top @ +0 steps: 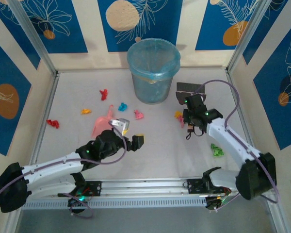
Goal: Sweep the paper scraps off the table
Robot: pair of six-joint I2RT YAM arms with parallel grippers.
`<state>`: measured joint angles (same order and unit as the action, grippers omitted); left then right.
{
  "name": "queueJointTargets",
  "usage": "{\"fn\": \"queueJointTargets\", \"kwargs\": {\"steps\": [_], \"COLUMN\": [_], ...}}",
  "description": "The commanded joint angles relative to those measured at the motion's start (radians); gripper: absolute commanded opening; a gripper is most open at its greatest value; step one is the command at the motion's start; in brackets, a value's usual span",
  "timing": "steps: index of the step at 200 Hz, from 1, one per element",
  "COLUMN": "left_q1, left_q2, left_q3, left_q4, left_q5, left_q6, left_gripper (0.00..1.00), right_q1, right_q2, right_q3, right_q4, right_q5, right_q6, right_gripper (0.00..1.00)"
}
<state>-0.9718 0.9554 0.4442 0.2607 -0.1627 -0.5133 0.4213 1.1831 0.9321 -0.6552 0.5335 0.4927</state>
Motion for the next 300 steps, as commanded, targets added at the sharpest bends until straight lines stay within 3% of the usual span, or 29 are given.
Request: {"fn": "queueJointTargets", "kwargs": {"steps": [1,42,76,102,135,179,239,300], "left_q1": [-0.007,-0.007,-0.006,-0.007,-0.006,-0.003,0.035,0.159], "left_q2": [-0.033,-0.028,0.023,0.075,0.117,0.116,0.093,0.008], "left_q3": [-0.026,-0.035,-0.016,0.016,0.046,0.051,0.032,-0.067], "left_q4": [0.09,0.139,0.151,0.117,0.057,-0.019,-0.124,0.0], "left_q5": [0.081,0.143,0.205,0.231,0.216,0.149,0.05,0.135], "left_q6": [-0.019,-0.06,-0.112,-0.151,-0.209,-0.279,-0.392,-0.454], "left_gripper": [1.0,1.0,0.99,0.89,0.82,0.77,0.75,0.73], "right_q1": [0.092,0.309,0.444,0.585,0.691,0.758,0.767,0.768], "right_q2": [-0.068,-0.116,-0.093,-0.044,0.07,0.244,0.278,0.329], "right_q3": [-0.017,-0.001,0.023,0.066,0.129,0.27,0.304,0.31], "right_q4": [-0.171,-0.405,-0.432,-0.419,-0.364,-0.406,-0.31,-0.2], "right_q5": [0.037,0.09,-0.047,-0.044,-0.043,0.005,-0.007,-0.039], "right_q6": [0.153,0.413,0.501,0.545,0.555,0.557,0.538,0.464], "right_gripper": [0.0,0.0,0.0,0.0,0.0,0.0,0.0,0.0]}}
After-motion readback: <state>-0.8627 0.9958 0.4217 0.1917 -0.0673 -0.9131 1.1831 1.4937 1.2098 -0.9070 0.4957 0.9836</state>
